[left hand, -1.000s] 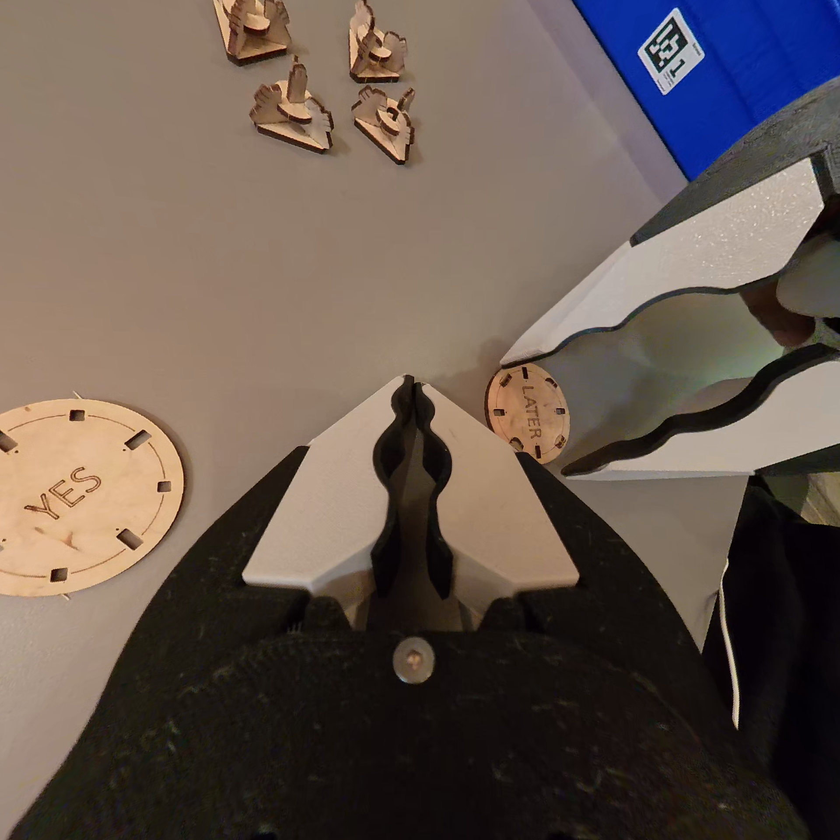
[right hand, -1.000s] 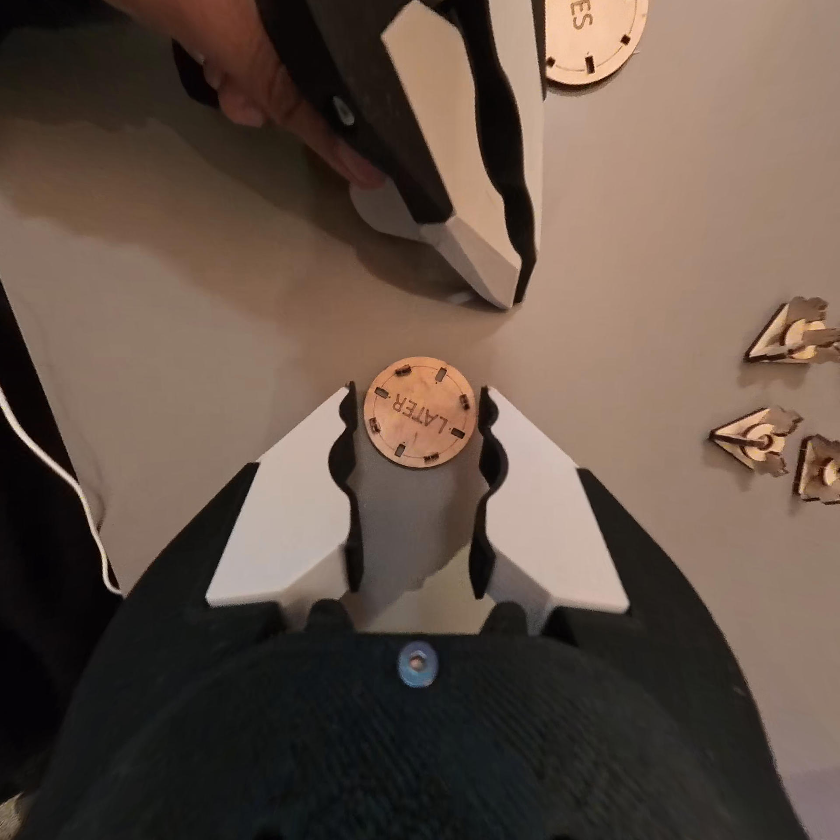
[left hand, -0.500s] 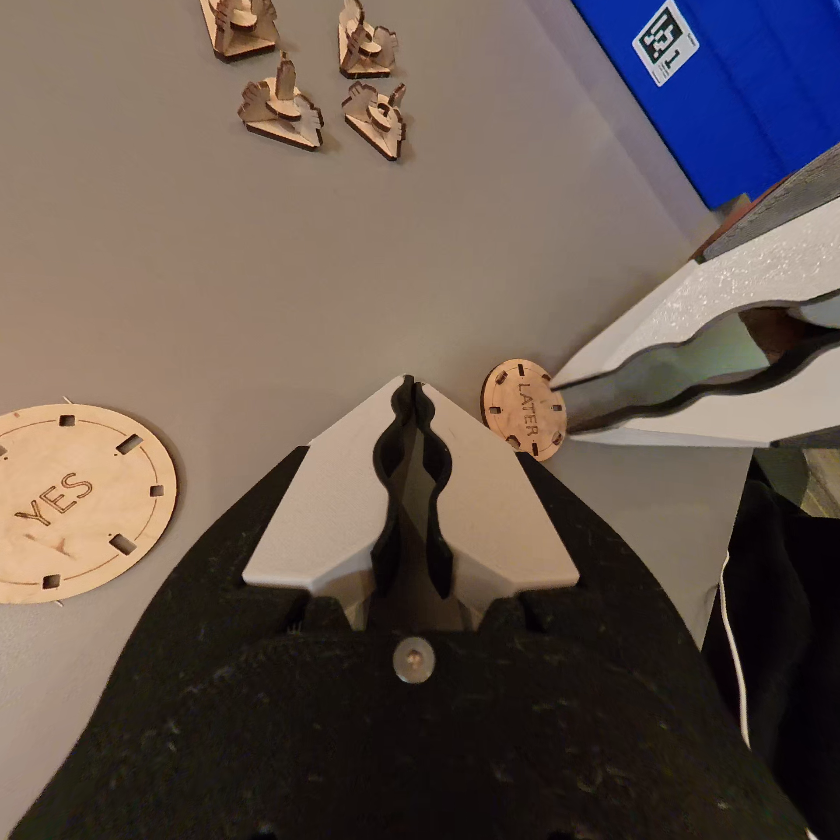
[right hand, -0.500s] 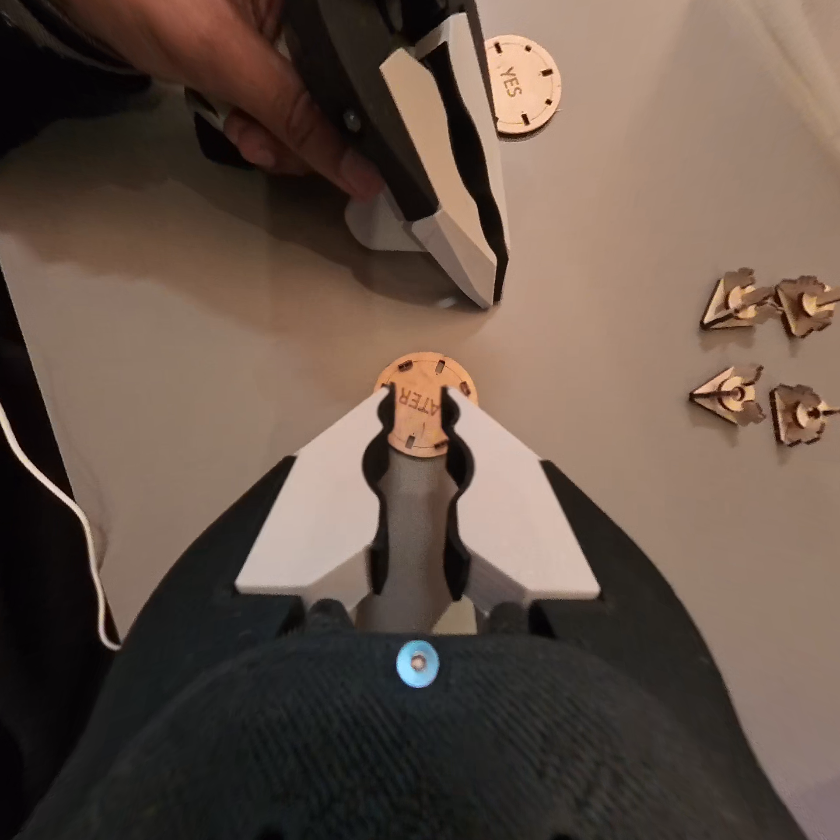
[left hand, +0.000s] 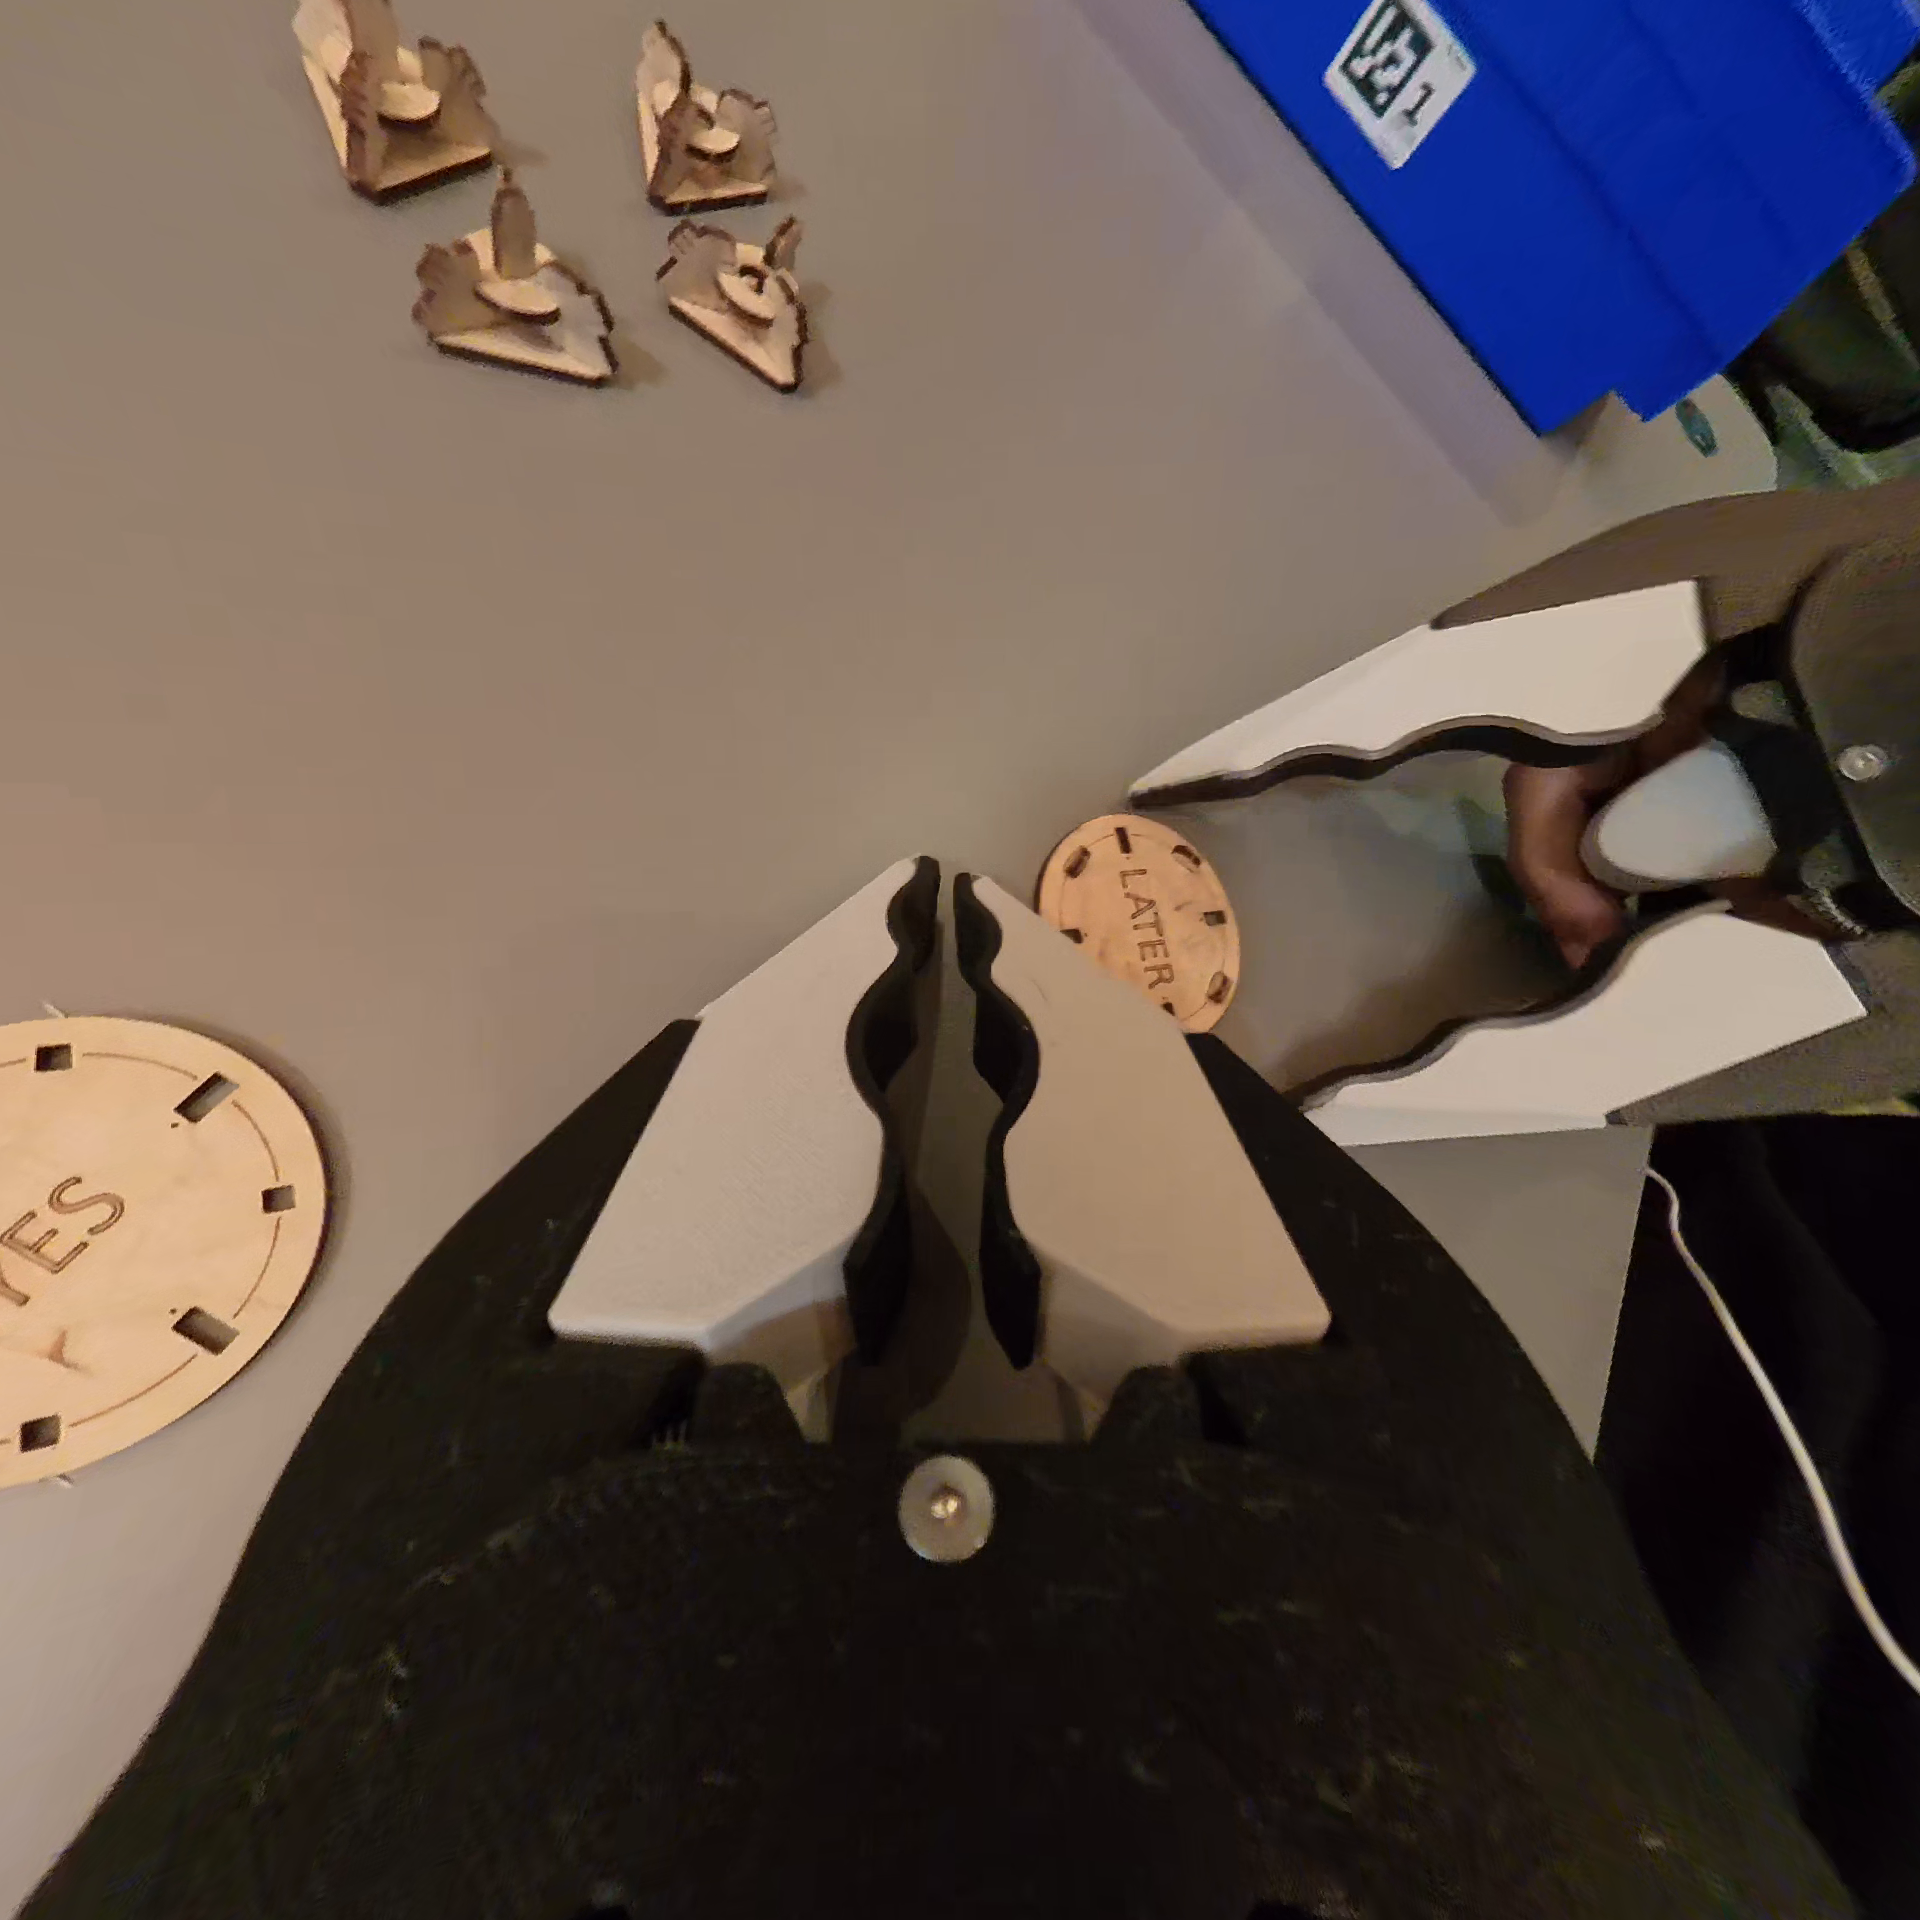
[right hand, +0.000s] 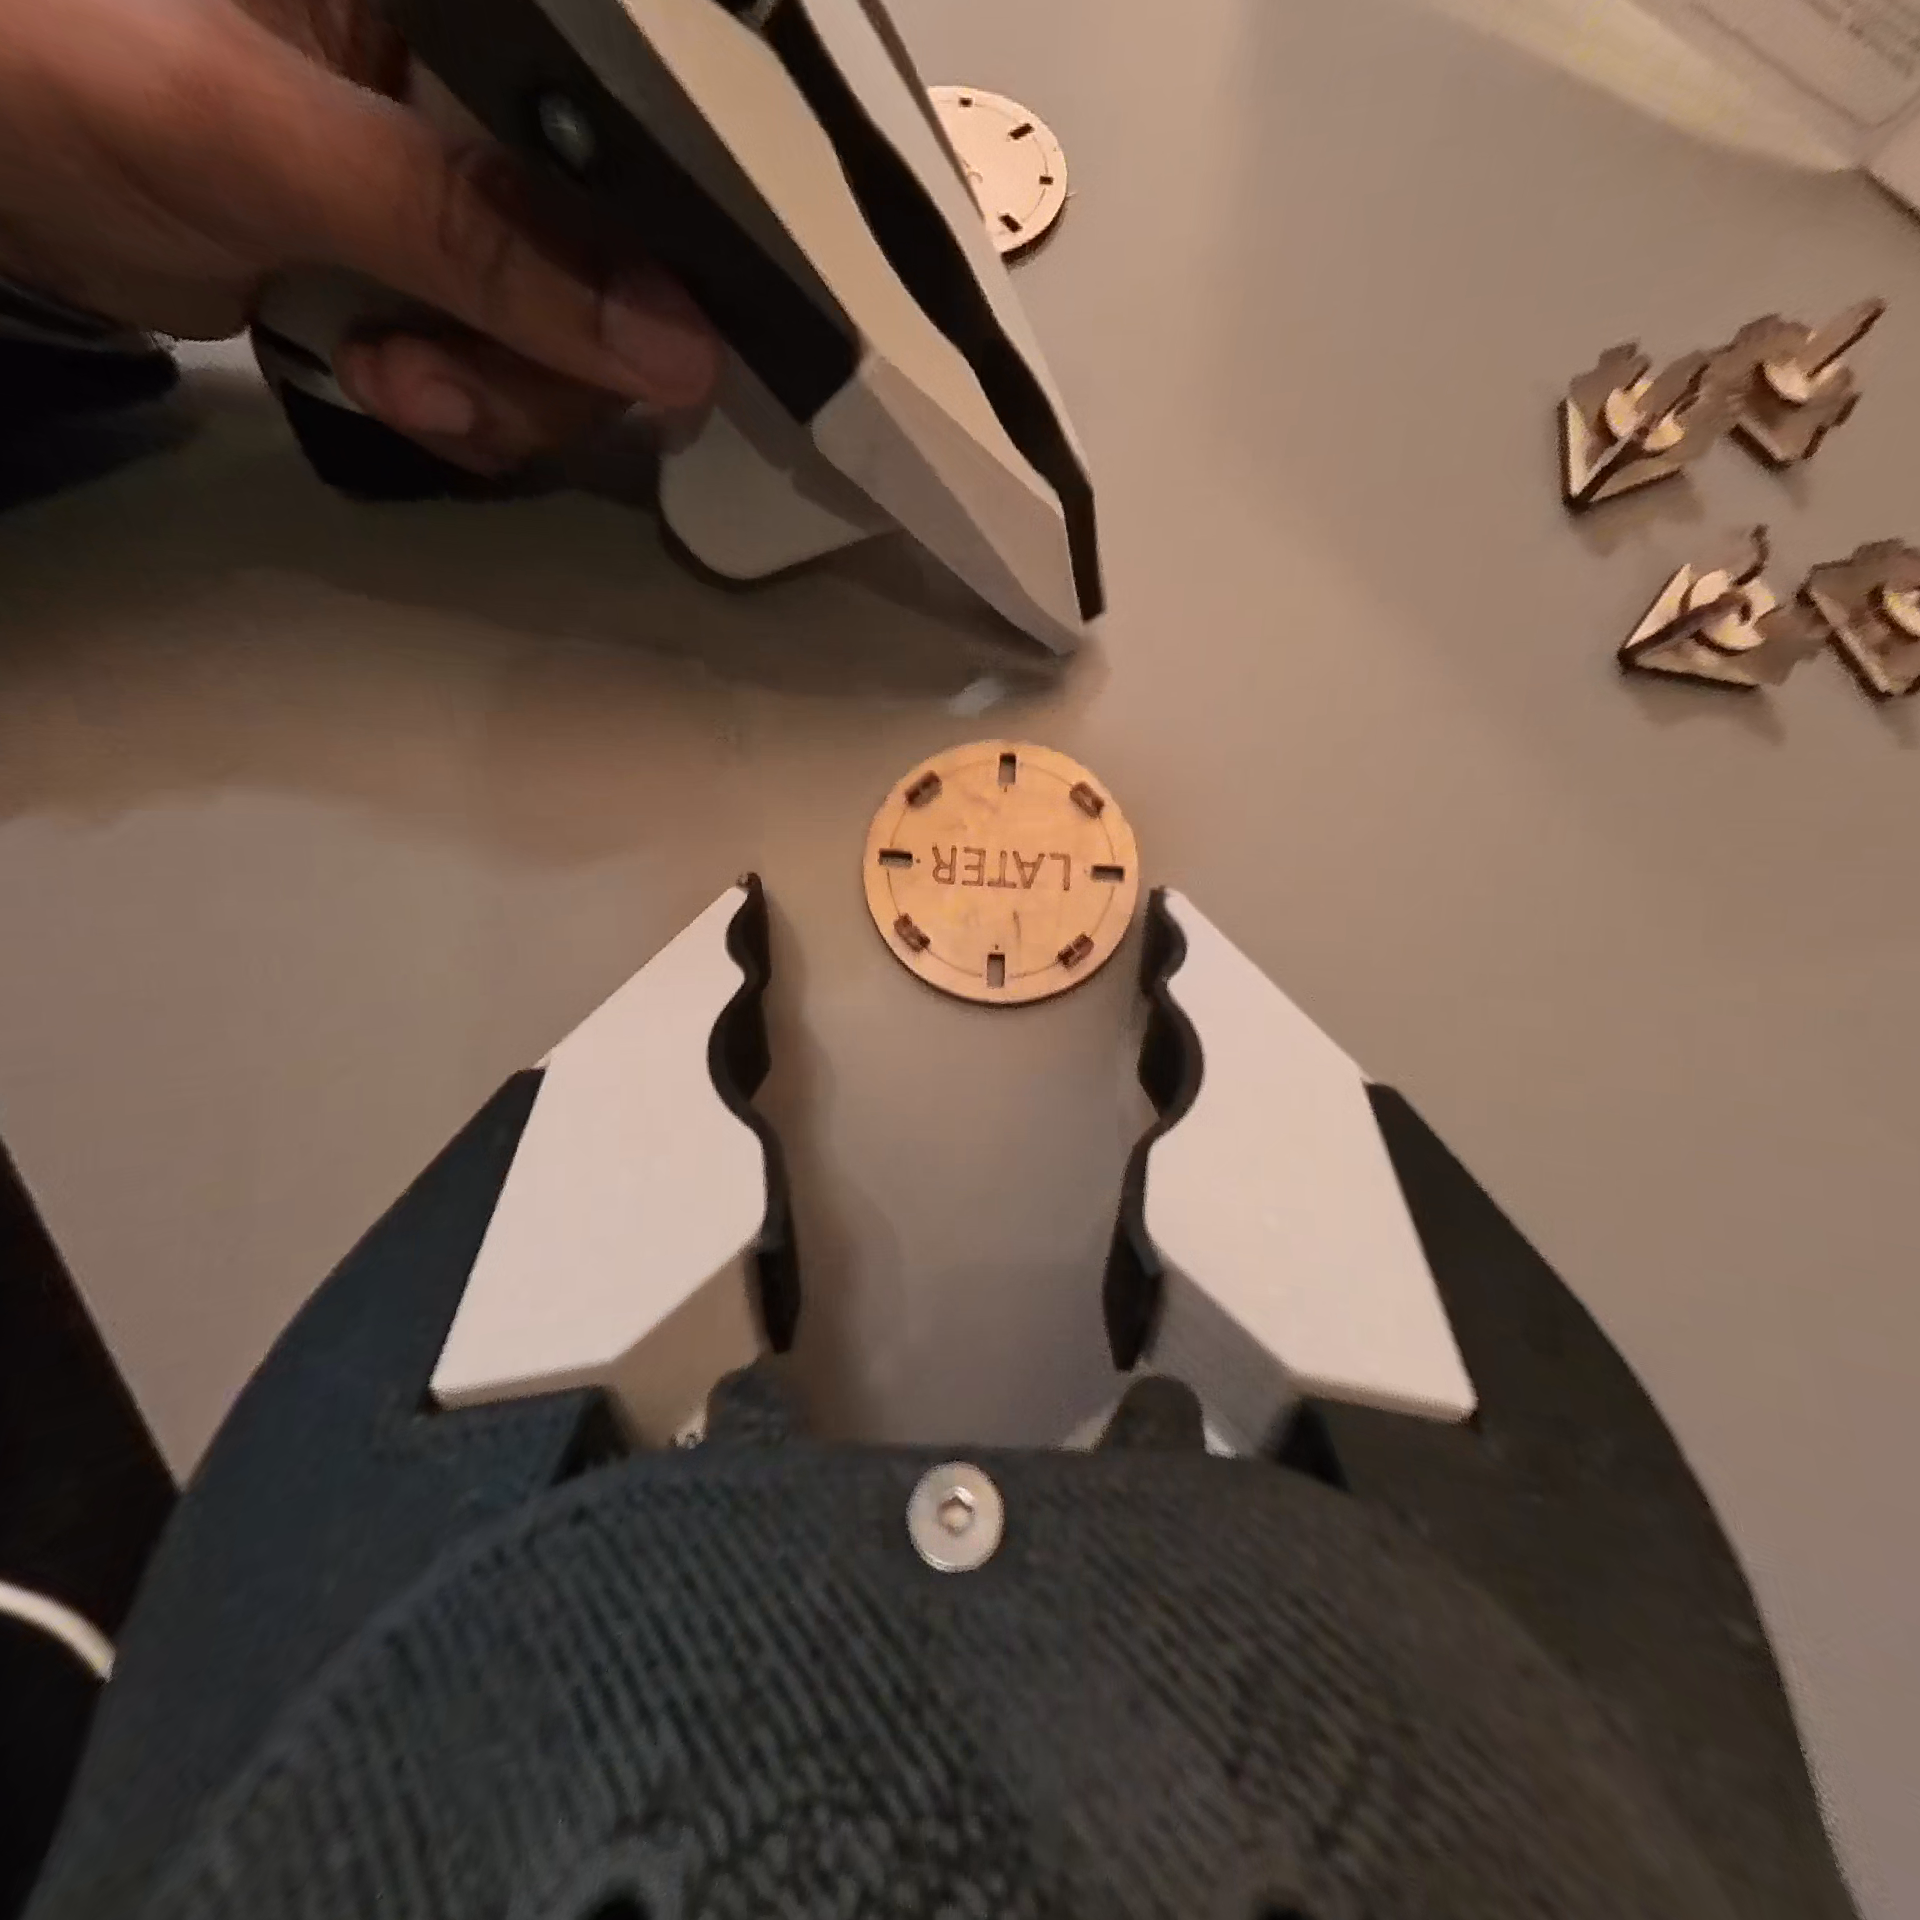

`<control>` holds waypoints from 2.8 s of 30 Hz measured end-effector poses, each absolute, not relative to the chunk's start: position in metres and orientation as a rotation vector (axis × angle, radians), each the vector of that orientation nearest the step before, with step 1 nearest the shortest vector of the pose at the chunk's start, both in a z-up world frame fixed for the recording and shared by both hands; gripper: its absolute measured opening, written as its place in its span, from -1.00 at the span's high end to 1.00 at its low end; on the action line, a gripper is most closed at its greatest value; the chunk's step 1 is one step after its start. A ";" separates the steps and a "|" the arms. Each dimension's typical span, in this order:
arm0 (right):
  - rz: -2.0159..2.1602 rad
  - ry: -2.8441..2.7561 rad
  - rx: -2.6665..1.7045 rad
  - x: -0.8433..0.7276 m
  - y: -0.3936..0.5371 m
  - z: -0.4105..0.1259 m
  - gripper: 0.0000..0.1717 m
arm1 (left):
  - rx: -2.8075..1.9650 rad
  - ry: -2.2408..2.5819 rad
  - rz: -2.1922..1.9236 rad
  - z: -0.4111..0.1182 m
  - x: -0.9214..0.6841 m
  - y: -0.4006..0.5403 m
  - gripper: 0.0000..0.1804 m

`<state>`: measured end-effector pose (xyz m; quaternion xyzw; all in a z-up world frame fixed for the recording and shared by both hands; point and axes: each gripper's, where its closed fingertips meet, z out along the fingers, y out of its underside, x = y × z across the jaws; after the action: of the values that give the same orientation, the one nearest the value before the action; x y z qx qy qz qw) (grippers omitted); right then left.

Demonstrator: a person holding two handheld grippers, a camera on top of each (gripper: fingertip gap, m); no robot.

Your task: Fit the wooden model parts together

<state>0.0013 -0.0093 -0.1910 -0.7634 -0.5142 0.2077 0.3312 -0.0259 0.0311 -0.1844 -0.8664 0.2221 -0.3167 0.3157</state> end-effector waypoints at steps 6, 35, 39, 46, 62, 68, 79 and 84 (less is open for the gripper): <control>0.499 -1.165 -2.072 0.047 0.026 -0.191 0.33 | -2.240 0.558 -0.897 -0.178 -0.025 0.032 0.95; 0.720 -1.359 -1.858 0.008 -0.008 -0.176 0.66 | -2.226 0.666 -0.879 -0.178 0.000 0.027 0.85; 0.733 -1.395 -1.834 -0.002 -0.014 -0.175 0.64 | -2.252 0.666 -0.855 -0.182 -0.001 0.027 0.85; 0.596 -1.433 -1.862 -0.009 -0.010 -0.187 0.70 | -2.310 0.645 -0.795 -0.190 -0.005 0.028 0.91; 0.500 -1.438 -1.828 -0.013 -0.006 -0.188 0.86 | -2.308 0.657 -0.757 -0.191 -0.006 0.027 0.91; 0.490 -1.420 -1.838 -0.013 -0.003 -0.188 0.94 | -2.308 0.655 -0.765 -0.191 -0.006 0.027 0.91; 0.514 -1.414 -1.850 -0.013 -0.003 -0.188 0.93 | -2.309 0.655 -0.766 -0.191 -0.006 0.027 0.91; 0.459 -1.430 -1.820 -0.012 -0.003 -0.188 0.91 | -2.309 0.653 -0.768 -0.191 -0.006 0.027 0.91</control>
<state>-0.0125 -0.0029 -0.1884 -0.7130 -0.5604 0.1798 0.3810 -0.0058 0.0267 -0.1908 -0.8724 0.2469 -0.2904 0.3059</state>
